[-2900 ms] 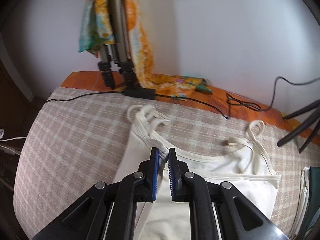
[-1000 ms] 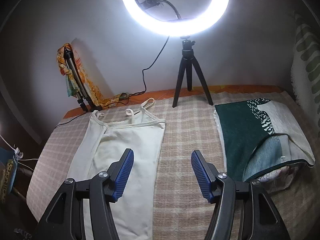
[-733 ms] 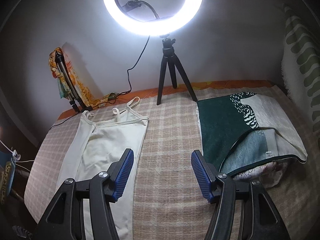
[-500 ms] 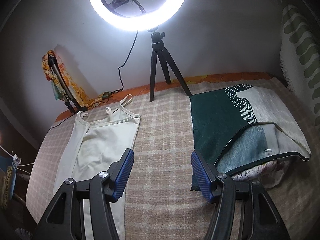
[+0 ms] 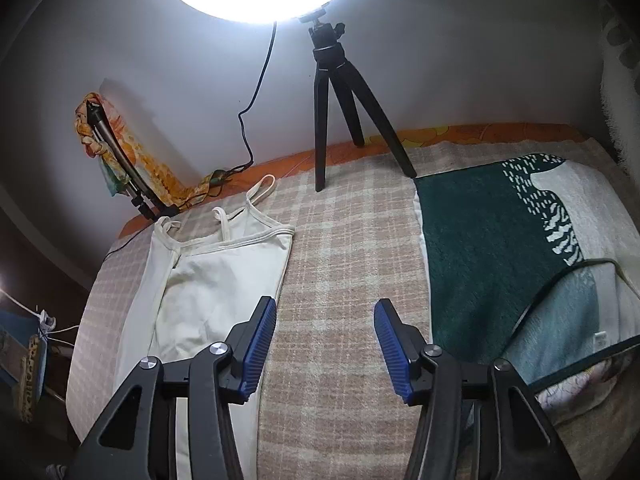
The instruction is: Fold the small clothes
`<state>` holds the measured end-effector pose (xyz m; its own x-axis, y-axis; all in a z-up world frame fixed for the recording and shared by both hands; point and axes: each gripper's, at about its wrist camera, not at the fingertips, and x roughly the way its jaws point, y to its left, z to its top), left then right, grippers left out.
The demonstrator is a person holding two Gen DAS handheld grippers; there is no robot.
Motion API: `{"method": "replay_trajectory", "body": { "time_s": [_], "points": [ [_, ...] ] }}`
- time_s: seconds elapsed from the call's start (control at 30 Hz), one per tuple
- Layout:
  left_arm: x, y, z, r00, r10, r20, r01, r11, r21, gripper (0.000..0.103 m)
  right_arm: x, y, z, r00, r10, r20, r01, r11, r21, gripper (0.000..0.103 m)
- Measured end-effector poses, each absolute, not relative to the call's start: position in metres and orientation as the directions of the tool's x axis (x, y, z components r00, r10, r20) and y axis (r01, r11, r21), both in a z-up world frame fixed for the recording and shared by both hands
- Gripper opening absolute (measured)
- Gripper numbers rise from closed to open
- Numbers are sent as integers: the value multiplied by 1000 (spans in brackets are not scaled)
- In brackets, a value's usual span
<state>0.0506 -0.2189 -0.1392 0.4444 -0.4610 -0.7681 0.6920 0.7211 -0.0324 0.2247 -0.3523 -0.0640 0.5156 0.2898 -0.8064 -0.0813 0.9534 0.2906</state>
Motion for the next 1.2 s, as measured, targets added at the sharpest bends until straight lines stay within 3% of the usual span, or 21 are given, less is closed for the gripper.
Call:
{"method": "replay_trajectory", "body": {
  "time_s": [0.37,0.73,0.83,0.9,0.97,1.2],
  "points": [
    [64,-187,-119,415,-559,-718,616,753,-230,7,273,-320,-112,428,338,-838,-114,940,321,48],
    [64,-173,-108,469,-585,-662,580,769,-268,7,326,-303,-149,393,408,-824,-54,905,422,39],
    [64,-165,-114,481,-615,-625,515,775,-366,7,336,-298,-151,388,420,-820,-55,899,435,29],
    [62,-161,-119,489,-620,-613,487,777,-398,7,339,-292,-151,382,423,-822,-67,900,432,14],
    [59,-156,-122,507,-617,-603,465,784,-412,6,340,-285,-149,382,411,-828,-83,907,413,6],
    [48,-133,-132,533,-634,-561,388,772,-503,6,339,-261,-127,419,338,-843,-119,941,318,2]
  ]
}}
